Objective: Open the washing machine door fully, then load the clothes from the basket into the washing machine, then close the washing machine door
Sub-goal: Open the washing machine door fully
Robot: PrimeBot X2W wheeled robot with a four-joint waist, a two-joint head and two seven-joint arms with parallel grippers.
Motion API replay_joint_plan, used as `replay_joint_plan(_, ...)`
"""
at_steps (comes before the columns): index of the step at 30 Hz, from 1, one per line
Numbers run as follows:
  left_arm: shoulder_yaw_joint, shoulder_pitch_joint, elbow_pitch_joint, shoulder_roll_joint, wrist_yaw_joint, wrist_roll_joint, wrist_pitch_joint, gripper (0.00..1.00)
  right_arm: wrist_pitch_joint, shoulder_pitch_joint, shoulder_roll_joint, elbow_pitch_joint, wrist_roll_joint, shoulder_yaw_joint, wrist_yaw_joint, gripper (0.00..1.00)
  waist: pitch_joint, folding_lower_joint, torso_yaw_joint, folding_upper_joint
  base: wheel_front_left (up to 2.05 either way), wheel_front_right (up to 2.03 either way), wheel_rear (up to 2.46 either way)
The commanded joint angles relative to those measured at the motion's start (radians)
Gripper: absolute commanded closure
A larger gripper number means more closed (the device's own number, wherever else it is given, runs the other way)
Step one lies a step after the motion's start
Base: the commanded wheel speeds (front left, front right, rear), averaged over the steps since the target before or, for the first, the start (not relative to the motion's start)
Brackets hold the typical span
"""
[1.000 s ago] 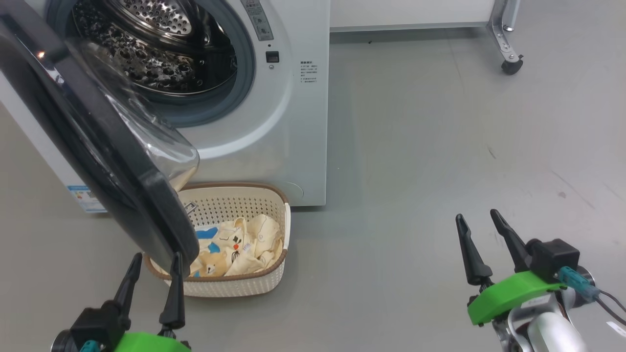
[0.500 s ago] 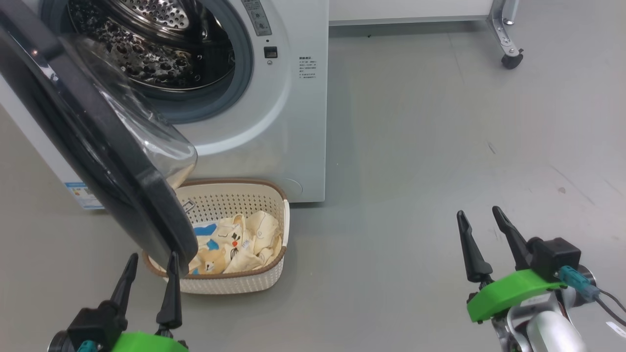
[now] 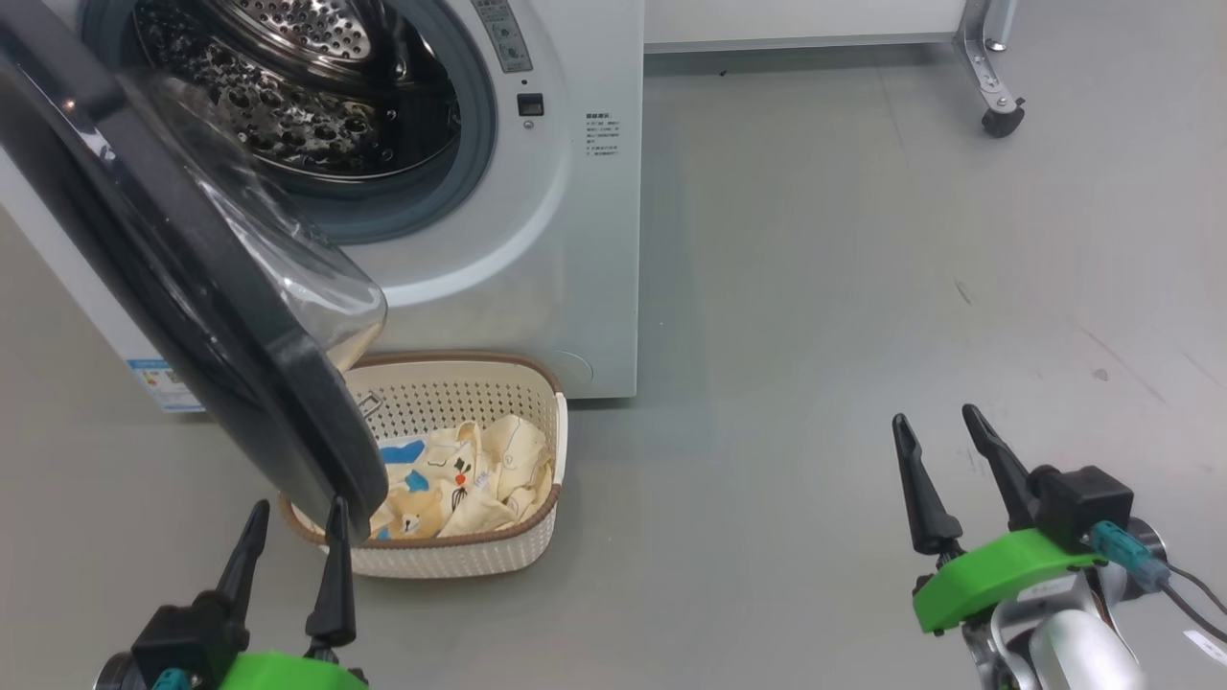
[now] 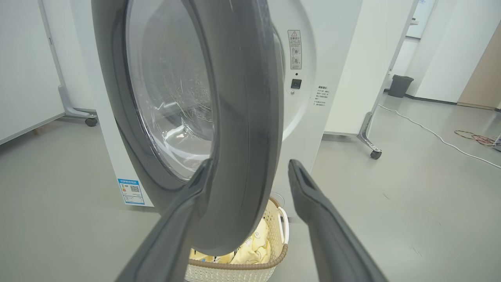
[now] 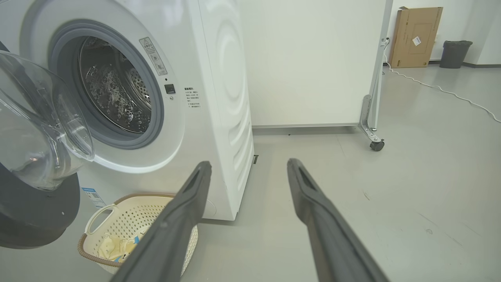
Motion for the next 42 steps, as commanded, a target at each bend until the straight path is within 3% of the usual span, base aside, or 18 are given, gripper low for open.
replay_joint_plan(1,0.039,-0.043,-0.027,0.005,-0.004,0.011,-0.011,0.0,-0.009,-0.033,0.003,-0.034,-0.011,0.021,0.0,0.0,0.002,0.0,0.0,0.0,0.0,0.0,0.0)
replay_joint_plan(23,0.041,-0.043,-0.025,0.001,-0.005,0.018,-0.011,0.0,-0.01,-0.035,0.006,-0.029,-0.031,0.024,0.0,0.0,0.007,0.0,-0.001,0.0,0.0,0.0,0.0)
replay_joint_plan(24,0.041,-0.043,-0.025,0.001,-0.005,0.018,-0.011,0.03,-0.01,-0.036,0.005,-0.028,-0.036,0.026,0.0,0.0,0.007,0.0,-0.001,0.0,0.0,0.0,0.0)
replay_joint_plan(25,0.041,-0.043,-0.024,0.0,-0.005,0.017,-0.011,0.36,-0.01,-0.036,0.005,-0.027,-0.039,0.028,0.0,0.0,0.008,0.0,-0.001,0.0,0.0,0.0,0.0)
replay_joint_plan(26,0.04,-0.043,-0.023,0.0,-0.005,0.017,-0.011,0.89,-0.01,-0.037,0.005,-0.027,-0.041,0.028,0.0,0.0,0.008,0.0,-0.001,0.0,0.0,0.0,0.0)
replay_joint_plan(27,0.039,-0.042,-0.022,0.0,-0.005,0.016,-0.011,1.0,-0.01,-0.037,0.005,-0.026,-0.041,0.029,0.0,0.0,0.008,0.0,0.0,0.0,0.0,0.0,0.0)
replay_joint_plan(42,0.056,-0.052,-0.044,0.01,-0.006,0.0,-0.011,1.0,-0.01,-0.042,0.007,-0.022,-0.04,0.032,0.0,0.0,0.009,0.0,0.001,0.0,0.0,0.0,0.0)
